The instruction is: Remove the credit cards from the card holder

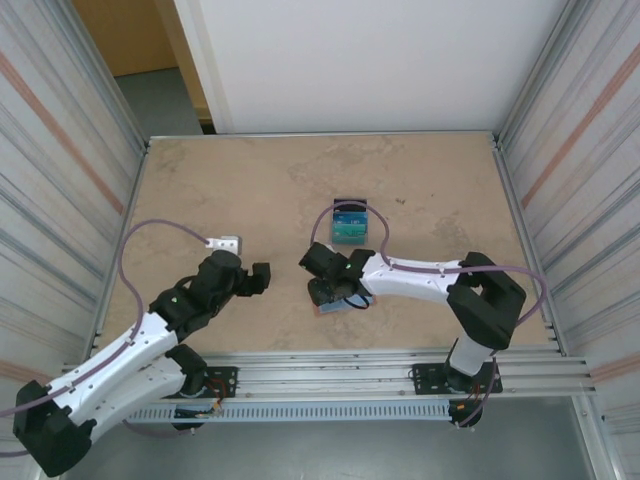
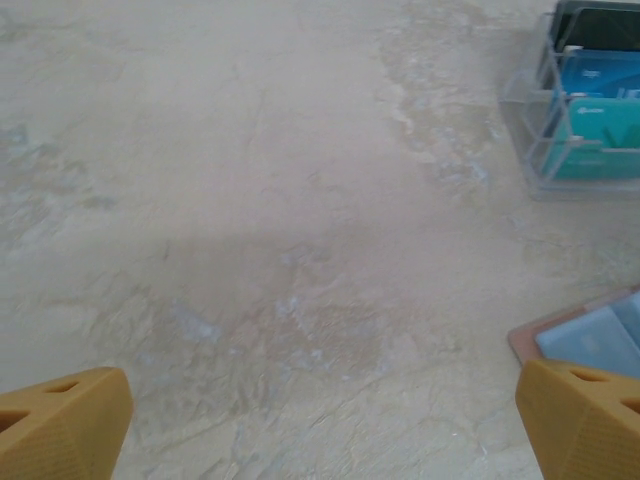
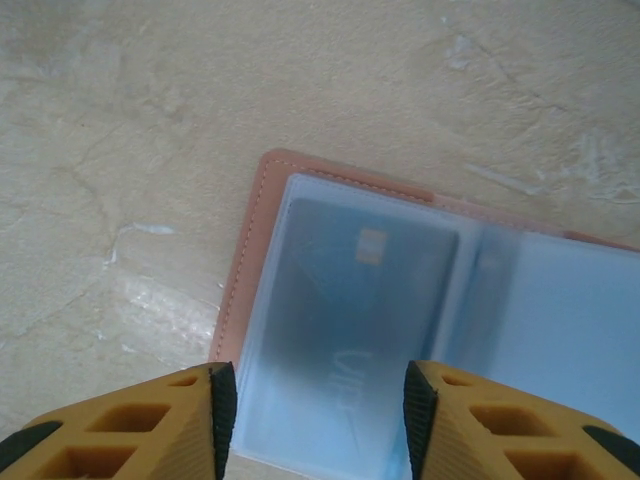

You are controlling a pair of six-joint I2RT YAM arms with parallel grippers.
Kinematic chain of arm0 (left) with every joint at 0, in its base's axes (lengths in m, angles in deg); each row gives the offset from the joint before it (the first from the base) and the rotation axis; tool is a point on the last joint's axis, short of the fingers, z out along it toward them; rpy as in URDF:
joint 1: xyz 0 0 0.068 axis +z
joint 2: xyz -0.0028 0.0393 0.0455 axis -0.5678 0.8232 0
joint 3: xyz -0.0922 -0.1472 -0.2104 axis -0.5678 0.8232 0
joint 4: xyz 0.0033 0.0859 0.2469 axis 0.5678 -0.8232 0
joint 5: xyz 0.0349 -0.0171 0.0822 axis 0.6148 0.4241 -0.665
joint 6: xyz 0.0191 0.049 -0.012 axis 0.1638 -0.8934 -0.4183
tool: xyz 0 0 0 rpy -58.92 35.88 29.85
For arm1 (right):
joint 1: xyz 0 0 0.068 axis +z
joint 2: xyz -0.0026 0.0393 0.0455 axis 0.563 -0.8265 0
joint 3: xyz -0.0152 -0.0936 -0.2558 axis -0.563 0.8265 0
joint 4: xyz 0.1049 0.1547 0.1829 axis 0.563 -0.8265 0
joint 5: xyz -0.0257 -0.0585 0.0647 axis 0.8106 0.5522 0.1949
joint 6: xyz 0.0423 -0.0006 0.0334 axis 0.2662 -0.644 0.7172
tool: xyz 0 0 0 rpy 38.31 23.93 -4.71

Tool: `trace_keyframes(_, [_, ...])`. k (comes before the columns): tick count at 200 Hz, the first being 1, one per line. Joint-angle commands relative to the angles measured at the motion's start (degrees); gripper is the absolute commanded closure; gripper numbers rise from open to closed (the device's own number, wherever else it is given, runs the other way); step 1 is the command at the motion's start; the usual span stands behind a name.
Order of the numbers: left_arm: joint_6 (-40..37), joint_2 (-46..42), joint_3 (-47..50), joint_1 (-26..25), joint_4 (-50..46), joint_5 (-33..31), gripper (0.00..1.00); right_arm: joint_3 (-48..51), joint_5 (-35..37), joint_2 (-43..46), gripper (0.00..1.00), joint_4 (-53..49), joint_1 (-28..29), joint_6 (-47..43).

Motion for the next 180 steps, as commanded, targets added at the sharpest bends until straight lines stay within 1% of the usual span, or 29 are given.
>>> trace_keyframes(1, [4.23,-0.51,0.89,0.07,-1.55,-3.29,0.01,-1.91,-0.91,-1.99,0.46,-2.73,0.05,-0.48])
trace_keyframes(42, [5.57,1.51,1.38,0.23,-0.97,-2.45,0.01,-2.43,-1.87,-4.33,0.39,-3.08,0.46,-0.28])
trace_keyframes(93, [5.98,2.36,1.30,0.18,-0.92,-2.15,0.01,-1.29,-1.74,-5.06,0.37,-3.20,1.34,0.38])
trace_keyframes(111, [6.06,2.39,1.25,0.24,-0.93,-2.03,0.01,-0.78,-1.51,-5.45,0.40,-2.79,1.29,0.58])
trace_keyframes(124, [6.05,2.31,1.15,0.20,-1.09,-2.02,0.01,-0.43,-1.76,-5.51,0.45,-2.08,1.04,0.73])
trace_keyframes(180, [5.59,1.64,0.34,0.21,-1.74,-1.78,0.01,0.68,-2.82,-4.92,0.57,-0.66,-0.44,1.45])
